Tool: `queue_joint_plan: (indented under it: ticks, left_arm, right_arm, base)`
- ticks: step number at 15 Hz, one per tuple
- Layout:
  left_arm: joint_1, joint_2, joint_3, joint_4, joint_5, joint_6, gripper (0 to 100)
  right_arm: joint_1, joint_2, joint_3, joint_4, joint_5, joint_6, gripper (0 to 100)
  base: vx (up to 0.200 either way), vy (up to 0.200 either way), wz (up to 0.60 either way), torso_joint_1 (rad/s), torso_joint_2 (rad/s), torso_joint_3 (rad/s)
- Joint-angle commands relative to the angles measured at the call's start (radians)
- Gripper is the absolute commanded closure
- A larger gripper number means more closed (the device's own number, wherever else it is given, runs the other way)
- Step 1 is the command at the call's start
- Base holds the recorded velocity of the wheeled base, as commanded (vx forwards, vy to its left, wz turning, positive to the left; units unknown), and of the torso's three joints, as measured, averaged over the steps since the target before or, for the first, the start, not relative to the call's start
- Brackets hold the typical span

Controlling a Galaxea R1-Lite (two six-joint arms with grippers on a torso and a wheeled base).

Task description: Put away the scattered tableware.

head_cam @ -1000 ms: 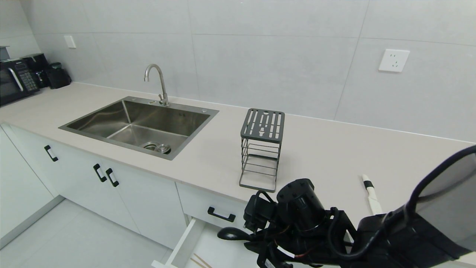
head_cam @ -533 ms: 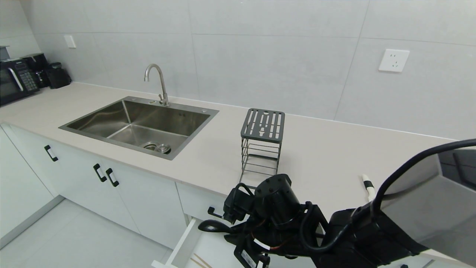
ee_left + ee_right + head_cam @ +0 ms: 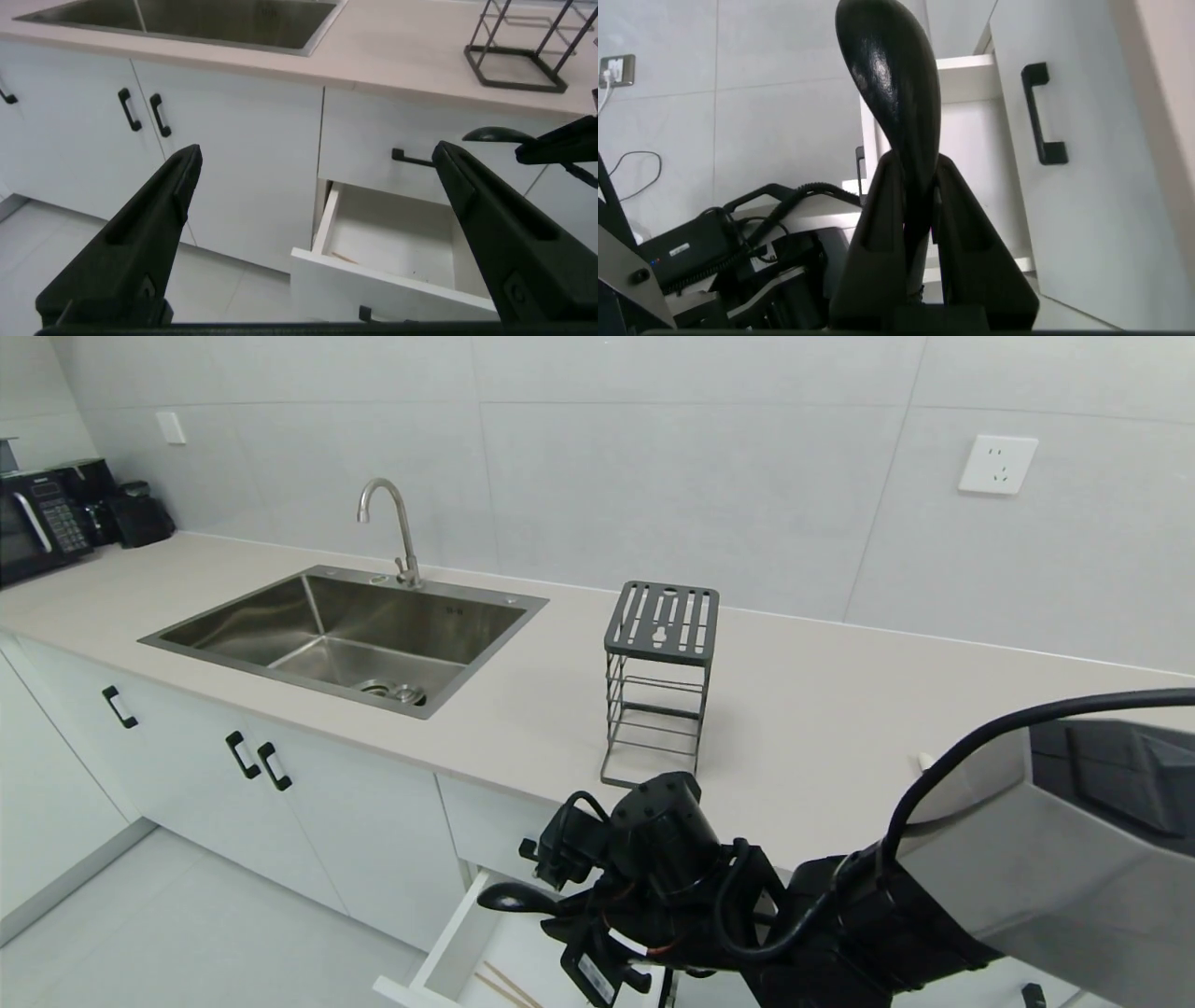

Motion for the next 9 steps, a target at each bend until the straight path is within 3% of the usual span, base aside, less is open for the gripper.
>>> queue_joint_plan:
  ticks: [1,9]
  left_arm:
    - [0.000,0.001,0.000,-0.001,0.000,0.000,0]
    - [0.002,0.001,0.000,-0.001,0.000,0.000,0]
  right_arm:
    - [0.001,0.009,-0.010,0.006,0.001,-0.002,100]
    - [0.001,0.013,-0.017,0.008,0.001,-0.002,100]
  base:
    - [0.000,0.000,0.00,-0.261,0.54,0.295]
    - [0.000,0.000,0.00,-0.243,0.53,0.284]
